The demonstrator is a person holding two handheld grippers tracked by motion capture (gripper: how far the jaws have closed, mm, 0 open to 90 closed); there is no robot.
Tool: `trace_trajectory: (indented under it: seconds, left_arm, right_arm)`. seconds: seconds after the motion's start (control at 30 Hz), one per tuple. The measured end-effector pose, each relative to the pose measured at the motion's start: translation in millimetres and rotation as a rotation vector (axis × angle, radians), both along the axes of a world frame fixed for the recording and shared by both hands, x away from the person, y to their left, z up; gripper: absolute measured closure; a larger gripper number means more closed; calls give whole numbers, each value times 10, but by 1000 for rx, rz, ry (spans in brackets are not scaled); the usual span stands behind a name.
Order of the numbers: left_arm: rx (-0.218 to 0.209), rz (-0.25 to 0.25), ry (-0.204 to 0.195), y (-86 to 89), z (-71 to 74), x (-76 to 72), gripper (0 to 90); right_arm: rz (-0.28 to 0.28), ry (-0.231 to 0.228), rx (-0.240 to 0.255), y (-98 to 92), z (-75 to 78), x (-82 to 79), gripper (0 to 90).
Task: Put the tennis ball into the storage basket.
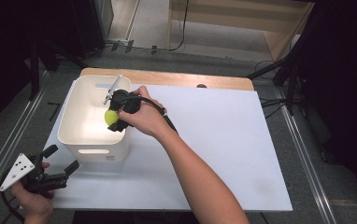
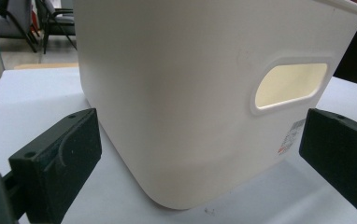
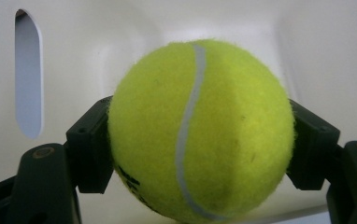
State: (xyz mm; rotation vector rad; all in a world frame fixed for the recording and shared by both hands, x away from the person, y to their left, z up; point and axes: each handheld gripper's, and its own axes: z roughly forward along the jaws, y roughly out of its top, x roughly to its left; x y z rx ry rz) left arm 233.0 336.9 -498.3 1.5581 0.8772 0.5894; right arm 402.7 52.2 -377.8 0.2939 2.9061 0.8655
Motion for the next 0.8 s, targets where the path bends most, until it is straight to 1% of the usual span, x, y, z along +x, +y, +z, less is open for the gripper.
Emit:
trace_trajectory:
  seconds: [0.1, 0.17, 0.2, 0.23, 0.37, 0.5, 0.8]
  left_arm:
    - [1, 1, 0, -1, 0, 0, 0]
    - [1, 0, 0, -1, 0, 0, 0]
    - [1, 0, 0, -1, 0, -1, 0]
    - [1, 0, -1, -1, 0, 0, 0]
    - [2, 0, 2, -4, 0, 0, 0]
    - [4, 0, 0, -4, 0, 2, 0]
    - [6, -2, 1, -7, -1, 1, 0]
  right_arm:
    - [9, 4, -19, 20, -23, -14, 225]
    - [21, 0, -24, 23, -32, -14, 204]
    - [26, 1, -19, 18, -34, -11, 175]
    - [24, 13, -6, 9, -33, -8, 155]
    - [7, 30, 17, -51, 5, 4, 132]
    - [0, 21, 39, -117, 44, 2, 116]
    - [-28, 4, 94, -251, 123, -29, 115]
